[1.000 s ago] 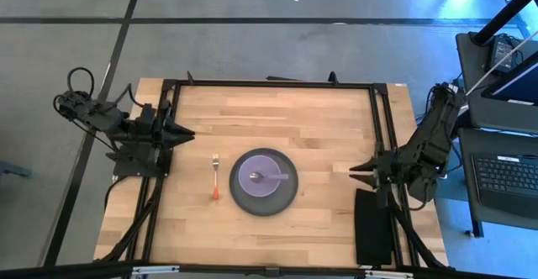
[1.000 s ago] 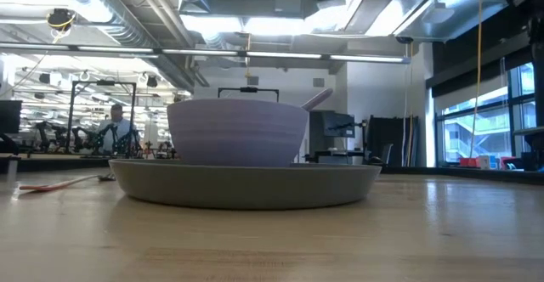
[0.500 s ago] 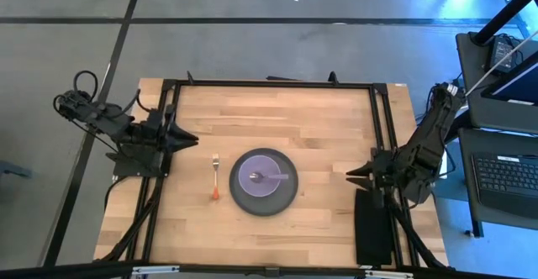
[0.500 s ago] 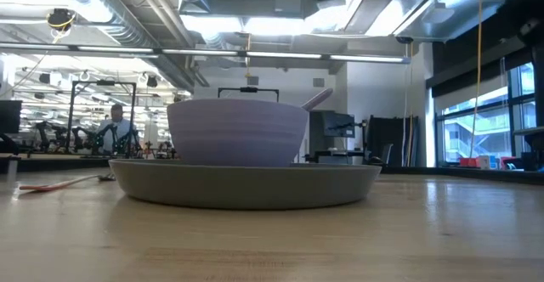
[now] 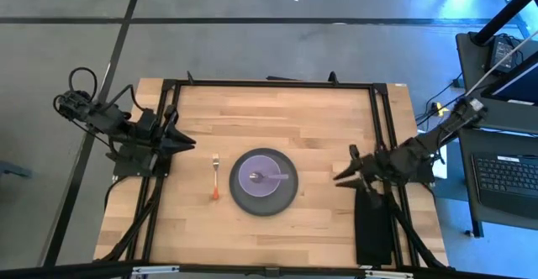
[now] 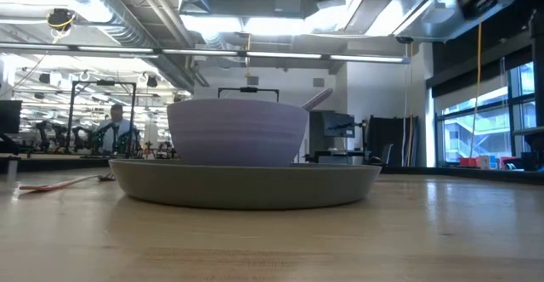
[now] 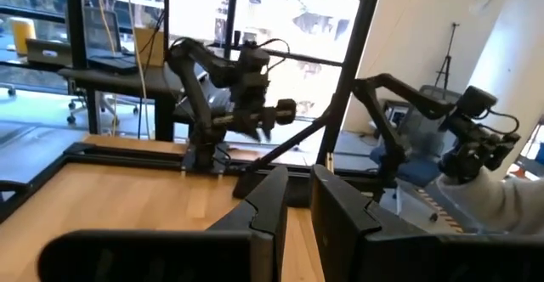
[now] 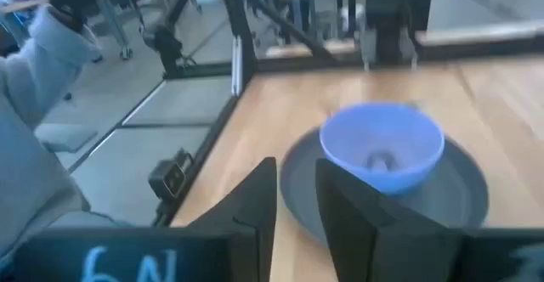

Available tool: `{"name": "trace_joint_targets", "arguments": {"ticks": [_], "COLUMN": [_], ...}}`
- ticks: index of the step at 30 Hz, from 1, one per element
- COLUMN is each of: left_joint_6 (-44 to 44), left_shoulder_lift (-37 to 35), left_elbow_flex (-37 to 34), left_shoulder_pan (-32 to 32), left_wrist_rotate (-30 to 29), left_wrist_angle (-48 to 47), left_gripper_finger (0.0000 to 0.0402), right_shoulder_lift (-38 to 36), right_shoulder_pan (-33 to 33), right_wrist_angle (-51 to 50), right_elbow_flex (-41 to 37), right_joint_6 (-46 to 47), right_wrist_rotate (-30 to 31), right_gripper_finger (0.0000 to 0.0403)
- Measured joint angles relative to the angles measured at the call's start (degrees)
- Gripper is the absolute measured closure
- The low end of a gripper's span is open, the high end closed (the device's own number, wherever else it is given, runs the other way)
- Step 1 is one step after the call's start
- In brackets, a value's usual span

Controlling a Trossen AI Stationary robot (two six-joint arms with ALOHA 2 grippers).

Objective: Set table place
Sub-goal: Return to Home Position

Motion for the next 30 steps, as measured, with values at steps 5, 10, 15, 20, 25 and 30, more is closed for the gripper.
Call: {"name": "trace_joint_targets", "arguments": {"ticks": [5, 10, 15, 20, 25, 30], "left_joint_6": [1.1, 1.5, 1.8, 0.7, 2.7, 5.3], "left_shoulder_lift": [0.2, 0.1, -0.4, -3.3, -9.6, -15.6], "left_elbow_flex": [0.0, 0.0, 0.0, 0.0, 0.0, -2.2], "left_shoulder_pan": [0.0, 0.0, 0.0, 0.0, 0.0, 0.0], "left_wrist_rotate": [0.0, 0.1, 0.6, 0.9, 0.8, -0.9], "left_wrist_angle": [0.0, 0.2, 0.1, -0.8, -3.9, -5.3], "left_gripper_finger": [0.0354, 0.0354, 0.0354, 0.0354, 0.0354, 0.0354], "right_shoulder_lift": [0.5, -1.1, -2.1, -2.1, -2.2, -2.2], "right_shoulder_pan": [-12.4, -21.7, -28.5, -31.6, -32.3, -34.9], "right_wrist_angle": [-0.2, 0.1, 0.6, 0.5, 0.7, 2.4], "right_elbow_flex": [0.0, 0.0, 0.0, -0.4, -1.7, -1.7], "right_joint_6": [-2.2, -6.8, -8.5, -6.2, -6.2, -8.9], "right_wrist_rotate": [-14.0, -24.6, -33.3, -34.9, -34.9, -34.9], "right_gripper_finger": [0.0316, 0.0316, 0.0316, 0.0316, 0.0316, 0.0316]}}
